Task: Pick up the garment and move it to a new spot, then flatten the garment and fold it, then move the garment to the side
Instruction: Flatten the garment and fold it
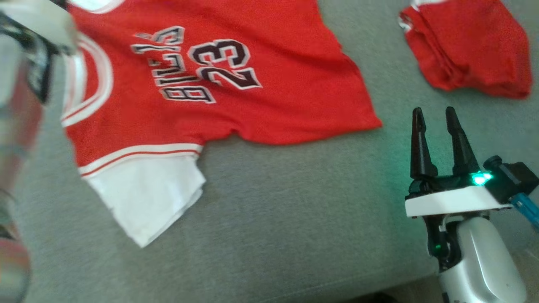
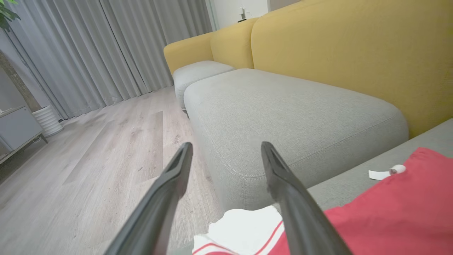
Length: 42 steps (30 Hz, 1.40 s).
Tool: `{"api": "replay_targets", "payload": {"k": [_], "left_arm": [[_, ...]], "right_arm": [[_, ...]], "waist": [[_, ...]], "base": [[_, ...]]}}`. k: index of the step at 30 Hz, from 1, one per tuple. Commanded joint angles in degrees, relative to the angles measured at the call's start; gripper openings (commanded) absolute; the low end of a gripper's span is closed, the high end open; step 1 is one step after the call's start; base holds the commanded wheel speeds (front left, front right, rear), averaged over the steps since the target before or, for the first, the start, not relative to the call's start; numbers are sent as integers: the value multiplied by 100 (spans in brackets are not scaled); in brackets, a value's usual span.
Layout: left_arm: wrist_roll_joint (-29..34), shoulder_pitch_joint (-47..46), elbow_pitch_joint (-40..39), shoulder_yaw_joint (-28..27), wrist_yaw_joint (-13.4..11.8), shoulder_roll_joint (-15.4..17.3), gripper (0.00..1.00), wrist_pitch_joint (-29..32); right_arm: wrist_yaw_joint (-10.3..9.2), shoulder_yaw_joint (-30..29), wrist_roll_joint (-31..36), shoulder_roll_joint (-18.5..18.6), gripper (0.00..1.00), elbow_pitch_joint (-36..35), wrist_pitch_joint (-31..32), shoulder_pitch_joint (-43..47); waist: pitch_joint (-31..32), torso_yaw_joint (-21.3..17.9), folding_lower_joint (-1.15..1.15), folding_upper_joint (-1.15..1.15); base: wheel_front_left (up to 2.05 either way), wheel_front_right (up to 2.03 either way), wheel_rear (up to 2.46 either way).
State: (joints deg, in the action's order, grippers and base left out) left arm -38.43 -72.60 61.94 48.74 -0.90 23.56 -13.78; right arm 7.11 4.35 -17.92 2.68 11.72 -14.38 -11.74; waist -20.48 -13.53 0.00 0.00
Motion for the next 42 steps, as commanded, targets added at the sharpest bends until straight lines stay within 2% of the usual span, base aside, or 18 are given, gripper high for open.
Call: {"api": "replay_targets", "payload": {"k": [1, 4, 10, 15, 21, 27, 31, 34, 38, 42], "left_arm": [[-11, -107, -128, -166, 29, 160, 100, -65], [-69, 224, -328, -262, 24, -25, 100, -111], [-28, 1361, -1275, -515, -93, -270, 100, -119], [97, 2629, -2282, -808, -504, -372, 100, -120], [188, 4247, -3490, -1242, -1065, -537, 100, -121], [336, 5314, -4242, -1552, -1345, -736, 100, -121], [455, 5507, -4414, -1649, -1344, -761, 100, -121], [411, 5527, -4441, -1630, -1235, -805, 100, -98], [165, 5642, -4347, -1375, -925, -926, 100, 355], [-8, 5759, -4081, -1152, -855, -1017, 100, 912]], "right_arm": [[37, 79, 60, 20, 100, -147, -62, -95], [37, -106, 175, 20, 100, -97, -62, -68], [37, -499, 359, 20, 100, -11, -61, 121], [37, -649, 402, 20, 100, 67, -44, 371], [37, -626, 344, 20, 100, 161, -44, 662], [37, -592, 311, 20, 100, 159, -48, 810], [37, -561, 296, 20, 100, 154, -50, 819], [37, -511, 296, 20, 100, 139, -51, 804], [37, -460, 289, 20, 100, 145, -52, 801], [37, -386, 265, 20, 100, 175, -53, 797]], "waist": [[331, 351, 0, 0], [607, 681, 0, 0], [1134, 1354, 0, 0], [1494, 1769, 0, 0], [1796, 1977, 0, 0], [1879, 2029, 0, 0], [1885, 2018, 0, 0], [1862, 1974, 0, 0], [1816, 1879, 0, 0], [1756, 1738, 0, 0]], "base": [[0, 0, 0], [0, 0, 0], [0, 0, 0], [0, 0, 0], [0, 0, 0], [0, 0, 0], [0, 0, 0], [0, 0, 0], [0, 0, 0], [0, 0, 0]]}}
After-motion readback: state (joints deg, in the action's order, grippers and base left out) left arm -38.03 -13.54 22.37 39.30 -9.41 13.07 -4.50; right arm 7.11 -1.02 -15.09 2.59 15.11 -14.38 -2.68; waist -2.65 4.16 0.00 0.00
